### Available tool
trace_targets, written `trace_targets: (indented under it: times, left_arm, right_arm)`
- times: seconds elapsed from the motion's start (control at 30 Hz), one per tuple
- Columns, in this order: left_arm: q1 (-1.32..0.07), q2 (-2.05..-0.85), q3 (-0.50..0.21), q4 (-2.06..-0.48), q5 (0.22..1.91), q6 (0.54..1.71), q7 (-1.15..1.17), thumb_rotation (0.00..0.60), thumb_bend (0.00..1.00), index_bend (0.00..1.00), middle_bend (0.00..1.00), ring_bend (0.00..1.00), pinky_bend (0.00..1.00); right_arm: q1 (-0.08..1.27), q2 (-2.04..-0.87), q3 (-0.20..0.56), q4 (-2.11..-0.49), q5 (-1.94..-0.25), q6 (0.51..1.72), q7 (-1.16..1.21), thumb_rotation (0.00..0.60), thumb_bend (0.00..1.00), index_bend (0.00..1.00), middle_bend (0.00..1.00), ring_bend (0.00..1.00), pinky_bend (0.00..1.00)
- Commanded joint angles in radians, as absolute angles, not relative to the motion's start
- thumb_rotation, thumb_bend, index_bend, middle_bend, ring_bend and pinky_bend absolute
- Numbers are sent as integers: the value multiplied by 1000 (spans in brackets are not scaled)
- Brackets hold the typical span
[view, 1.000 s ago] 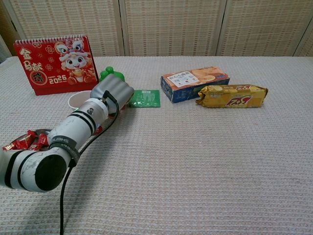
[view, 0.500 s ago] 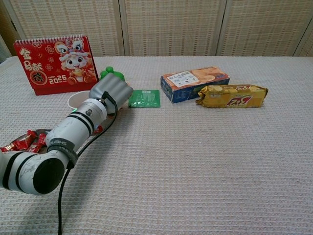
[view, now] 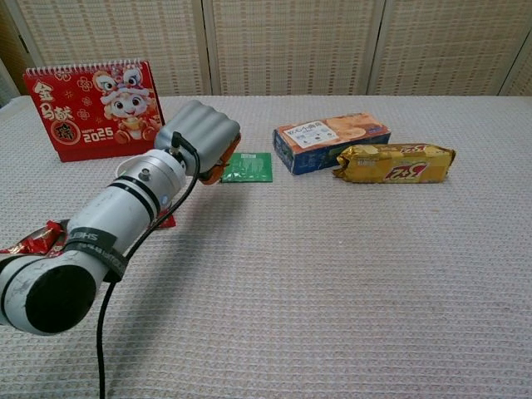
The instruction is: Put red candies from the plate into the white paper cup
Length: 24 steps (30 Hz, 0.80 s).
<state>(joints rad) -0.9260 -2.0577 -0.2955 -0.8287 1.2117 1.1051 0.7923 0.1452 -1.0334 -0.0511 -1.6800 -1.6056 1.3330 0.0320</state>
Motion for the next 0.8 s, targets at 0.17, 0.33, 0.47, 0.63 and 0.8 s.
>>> trace_targets:
  times: [0.17, 0.33, 0.47, 0.63, 0.8]
  left_arm:
    - [-773, -1745, -276, -1287, 1146, 1186, 910, 600, 411, 547, 573, 886, 1000]
    - [-730, -1667, -258, -1372, 1115, 1199, 905, 600, 413, 540, 571, 886, 1000]
    - [-709, -1632, -235, -1408, 1084, 1183, 897, 600, 413, 523, 553, 886, 1000]
    - [-705, -1628, -201, -1417, 1079, 1167, 895, 600, 413, 514, 546, 886, 1000]
    - [-712, -1640, -184, -1429, 1114, 1181, 890, 600, 413, 511, 546, 886, 1000]
  right_arm:
    - [143, -1032, -55, -1682, -1618, 1342, 34, 600, 57, 0, 0, 0, 53]
    - [142, -1035, -58, -1686, -1626, 1343, 25, 600, 58, 0, 0, 0, 53]
    - [141, -1037, -58, -1687, -1626, 1346, 21, 600, 57, 0, 0, 0, 54]
    - [140, -1038, -59, -1688, -1628, 1348, 16, 600, 58, 0, 0, 0, 54]
    - [138, -1038, -59, -1688, -1626, 1349, 15, 600, 57, 0, 0, 0, 54]
